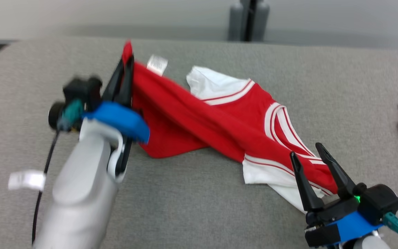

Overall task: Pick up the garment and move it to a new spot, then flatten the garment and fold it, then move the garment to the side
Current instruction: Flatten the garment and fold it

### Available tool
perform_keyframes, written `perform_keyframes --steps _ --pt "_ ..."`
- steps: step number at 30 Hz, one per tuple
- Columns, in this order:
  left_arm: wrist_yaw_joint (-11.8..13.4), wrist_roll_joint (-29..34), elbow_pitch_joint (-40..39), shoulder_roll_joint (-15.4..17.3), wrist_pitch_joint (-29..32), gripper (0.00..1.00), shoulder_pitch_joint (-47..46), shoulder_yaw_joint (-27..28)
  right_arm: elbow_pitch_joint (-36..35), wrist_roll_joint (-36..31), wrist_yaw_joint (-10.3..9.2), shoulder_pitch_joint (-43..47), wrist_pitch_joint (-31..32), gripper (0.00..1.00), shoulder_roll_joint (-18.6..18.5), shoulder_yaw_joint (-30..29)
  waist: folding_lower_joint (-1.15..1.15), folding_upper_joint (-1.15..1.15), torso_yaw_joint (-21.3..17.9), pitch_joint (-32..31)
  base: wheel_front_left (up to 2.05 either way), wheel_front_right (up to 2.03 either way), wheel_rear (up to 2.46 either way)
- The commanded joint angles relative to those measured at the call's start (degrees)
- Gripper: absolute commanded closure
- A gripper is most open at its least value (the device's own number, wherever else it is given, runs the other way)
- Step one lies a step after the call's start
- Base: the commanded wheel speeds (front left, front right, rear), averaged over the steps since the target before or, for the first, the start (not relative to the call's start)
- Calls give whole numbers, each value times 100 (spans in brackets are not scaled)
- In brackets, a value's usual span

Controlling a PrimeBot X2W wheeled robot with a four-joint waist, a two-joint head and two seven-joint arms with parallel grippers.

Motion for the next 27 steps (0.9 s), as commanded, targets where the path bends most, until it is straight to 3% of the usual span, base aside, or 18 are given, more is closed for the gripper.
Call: perform_keyframes --steps 1,6,7,10,11,12,16,20,27 --pt "21 130 -354 56 -11 100 474 109 43 19 0 111 -2 0 56 -45 1 0 42 -157 0 0 0" --pt "-45 442 -1649 -12 -11 99 2152 490 162 37 -1 382 -2 0 155 -160 1 0 238 -588 0 0 0" --pt "-56 471 -1765 -19 -11 93 2469 565 177 52 0 434 -2 0 172 -195 1 0 271 -649 0 0 0" --pt "-60 547 -1968 -48 -13 48 3182 920 206 51 0 553 -2 0 213 -226 1 0 293 -721 0 0 0" --pt "-57 552 -1979 -82 -13 16 3392 1053 214 45 0 578 -2 0 217 -238 1 0 292 -735 0 0 0" --pt "-43 585 -1982 -111 -13 0 3566 1195 235 41 0 611 -2 0 223 -257 1 0 289 -744 0 0 0" --pt "87 794 -1963 -196 -13 0 4020 1739 347 2 0 651 -2 0 264 -309 1 0 228 -759 0 0 0" --pt "52 967 -2028 -260 -13 0 4181 1991 493 -59 0 620 -2 0 293 -472 1 0 181 -753 0 0 0" --pt "-46 921 -2094 -292 -13 0 3884 1822 1248 -208 0 229 -1 0 281 -984 1 0 164 -584 0 0 0"
